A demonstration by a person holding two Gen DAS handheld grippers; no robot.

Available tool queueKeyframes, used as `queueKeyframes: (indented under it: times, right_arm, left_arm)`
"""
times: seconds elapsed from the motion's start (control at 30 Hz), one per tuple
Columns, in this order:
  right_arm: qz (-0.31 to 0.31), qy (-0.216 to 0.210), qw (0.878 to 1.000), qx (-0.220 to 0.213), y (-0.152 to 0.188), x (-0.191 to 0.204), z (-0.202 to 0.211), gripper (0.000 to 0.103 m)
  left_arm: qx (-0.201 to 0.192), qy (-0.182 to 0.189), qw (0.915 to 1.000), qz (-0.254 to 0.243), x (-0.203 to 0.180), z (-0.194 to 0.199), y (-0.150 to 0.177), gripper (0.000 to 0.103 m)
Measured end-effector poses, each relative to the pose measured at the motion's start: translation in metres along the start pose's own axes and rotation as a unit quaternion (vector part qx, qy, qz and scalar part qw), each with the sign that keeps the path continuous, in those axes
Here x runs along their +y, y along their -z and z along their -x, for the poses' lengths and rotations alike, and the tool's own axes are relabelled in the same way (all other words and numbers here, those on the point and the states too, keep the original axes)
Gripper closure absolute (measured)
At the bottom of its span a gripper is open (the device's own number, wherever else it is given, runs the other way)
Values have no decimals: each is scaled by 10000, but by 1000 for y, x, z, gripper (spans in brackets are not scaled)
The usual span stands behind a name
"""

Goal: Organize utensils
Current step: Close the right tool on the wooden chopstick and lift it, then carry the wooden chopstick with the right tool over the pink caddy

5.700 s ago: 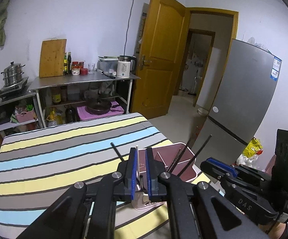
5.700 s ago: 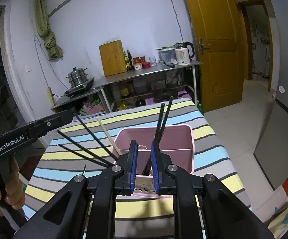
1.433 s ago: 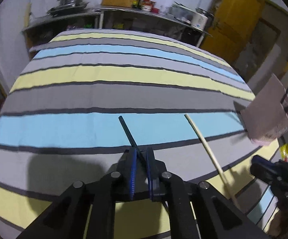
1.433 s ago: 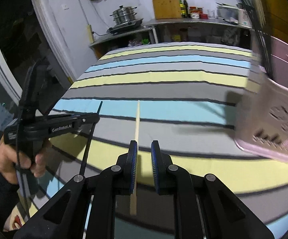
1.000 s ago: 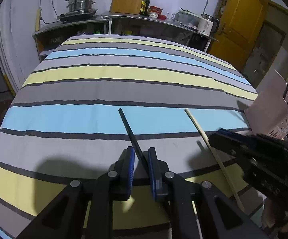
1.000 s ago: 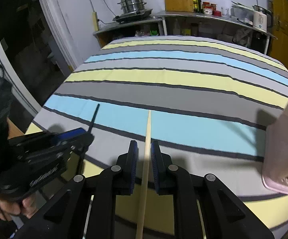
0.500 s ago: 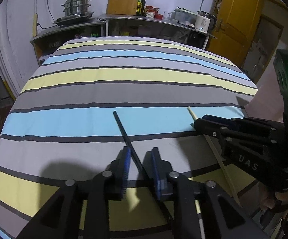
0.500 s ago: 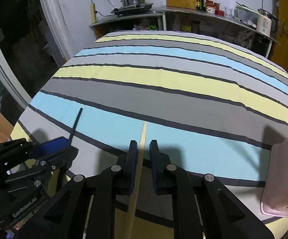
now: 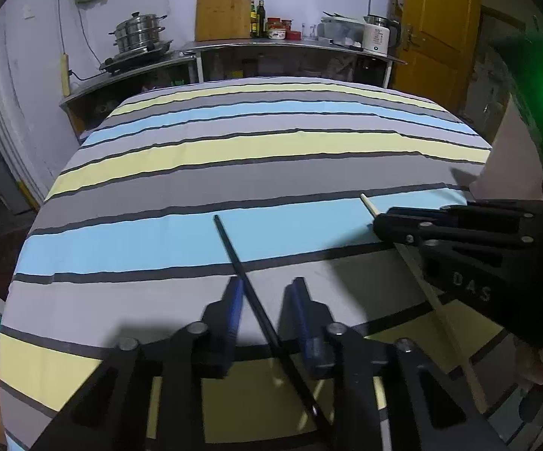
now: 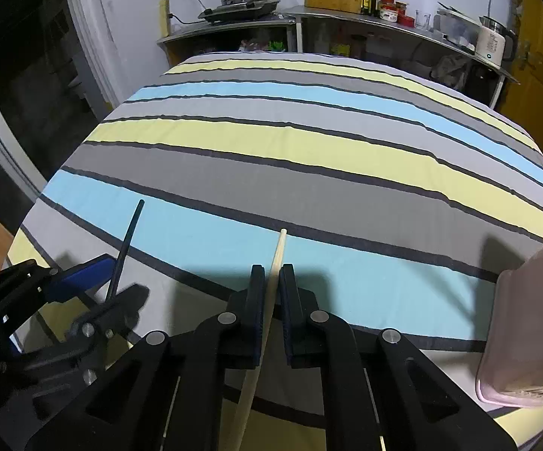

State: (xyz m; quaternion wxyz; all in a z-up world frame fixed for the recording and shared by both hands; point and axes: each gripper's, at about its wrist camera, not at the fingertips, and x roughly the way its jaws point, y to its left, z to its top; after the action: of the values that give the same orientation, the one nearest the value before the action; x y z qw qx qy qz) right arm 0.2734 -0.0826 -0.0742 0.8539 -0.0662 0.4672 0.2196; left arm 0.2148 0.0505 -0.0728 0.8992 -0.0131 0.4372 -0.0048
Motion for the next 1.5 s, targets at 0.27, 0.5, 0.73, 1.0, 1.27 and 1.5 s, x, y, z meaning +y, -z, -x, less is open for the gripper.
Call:
queueKeyframes:
  times: [0.27, 0.5, 0.73, 1.0, 1.27, 1.5]
  right_arm:
    - [-199, -202, 9995, -108, 4, -4, 14, 97]
    - [-188, -331, 9983, -433, 2, -1, 46, 97]
    - [-233, -428, 9951, -860, 1, -1, 88, 97]
    - [-329, -505, 9897, -1297, 5, -5, 133, 97]
    - [-400, -496, 9849, -1610, 10, -6, 168, 97]
    - [-499, -436, 9820, -1767, 20, -13, 190, 97]
  left_arm:
    - [183, 331, 9987, 337, 14, 0, -7, 98]
    - [-36, 656, 9969, 440, 14, 29, -18, 98]
    - [-348, 922, 9942, 435, 13, 70, -32, 98]
    - [-682, 1134, 9908, 296, 1, 115, -42, 98]
    - [-852, 1301, 9878, 102, -18, 145, -44, 98]
    - [-854, 1455, 9856, -82, -36, 160, -41, 98]
